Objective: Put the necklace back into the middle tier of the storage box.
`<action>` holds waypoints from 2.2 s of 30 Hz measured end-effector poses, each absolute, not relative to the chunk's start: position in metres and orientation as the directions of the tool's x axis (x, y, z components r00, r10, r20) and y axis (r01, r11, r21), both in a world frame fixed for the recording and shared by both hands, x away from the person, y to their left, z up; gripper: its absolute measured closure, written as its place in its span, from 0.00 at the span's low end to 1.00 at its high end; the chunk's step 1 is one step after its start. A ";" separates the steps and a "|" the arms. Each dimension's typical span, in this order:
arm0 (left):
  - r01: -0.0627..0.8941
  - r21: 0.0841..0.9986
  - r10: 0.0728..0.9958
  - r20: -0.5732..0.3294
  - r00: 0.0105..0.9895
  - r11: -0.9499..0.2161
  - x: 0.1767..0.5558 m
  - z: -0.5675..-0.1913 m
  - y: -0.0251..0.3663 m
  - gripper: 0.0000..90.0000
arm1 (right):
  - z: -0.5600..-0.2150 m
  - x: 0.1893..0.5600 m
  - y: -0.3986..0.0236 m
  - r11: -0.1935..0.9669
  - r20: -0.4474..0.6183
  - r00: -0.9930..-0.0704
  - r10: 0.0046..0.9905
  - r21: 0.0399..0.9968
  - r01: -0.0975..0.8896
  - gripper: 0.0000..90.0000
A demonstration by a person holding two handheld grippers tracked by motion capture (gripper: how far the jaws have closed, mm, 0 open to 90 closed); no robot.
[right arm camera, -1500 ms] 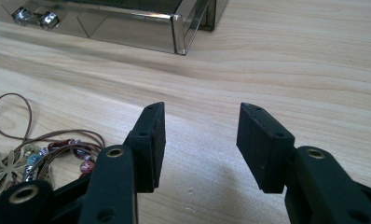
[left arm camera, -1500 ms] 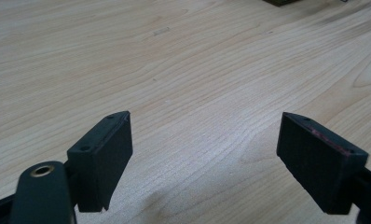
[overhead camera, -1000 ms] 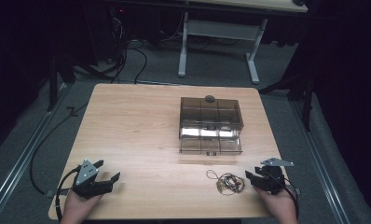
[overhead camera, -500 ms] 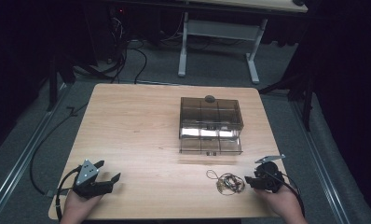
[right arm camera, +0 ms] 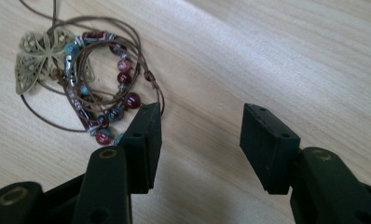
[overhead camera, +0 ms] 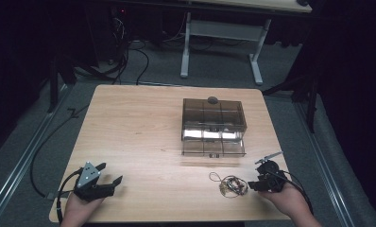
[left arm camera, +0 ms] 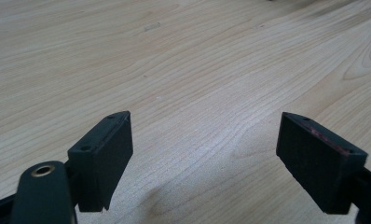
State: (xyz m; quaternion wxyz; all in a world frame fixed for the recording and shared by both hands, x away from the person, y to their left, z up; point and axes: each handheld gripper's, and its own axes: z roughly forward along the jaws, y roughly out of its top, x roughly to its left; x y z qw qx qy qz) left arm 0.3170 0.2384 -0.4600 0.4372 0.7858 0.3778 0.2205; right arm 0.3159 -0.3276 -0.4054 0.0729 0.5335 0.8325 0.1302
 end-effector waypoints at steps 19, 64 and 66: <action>0.402 0.853 0.784 0.013 0.621 -0.333 0.317 -0.460 0.238 0.21 | -0.398 0.323 -0.312 0.491 0.003 -0.498 0.867 0.155 0.857 0.50; 0.409 0.849 0.777 0.002 0.630 -0.334 0.318 -0.460 0.239 0.21 | -0.415 0.340 -0.250 0.678 0.021 -0.679 0.734 0.046 0.734 0.12; 0.410 0.849 0.777 0.002 0.630 -0.335 0.318 -0.460 0.239 0.21 | -0.418 0.340 -0.248 0.683 0.021 -0.685 0.729 0.047 0.729 0.12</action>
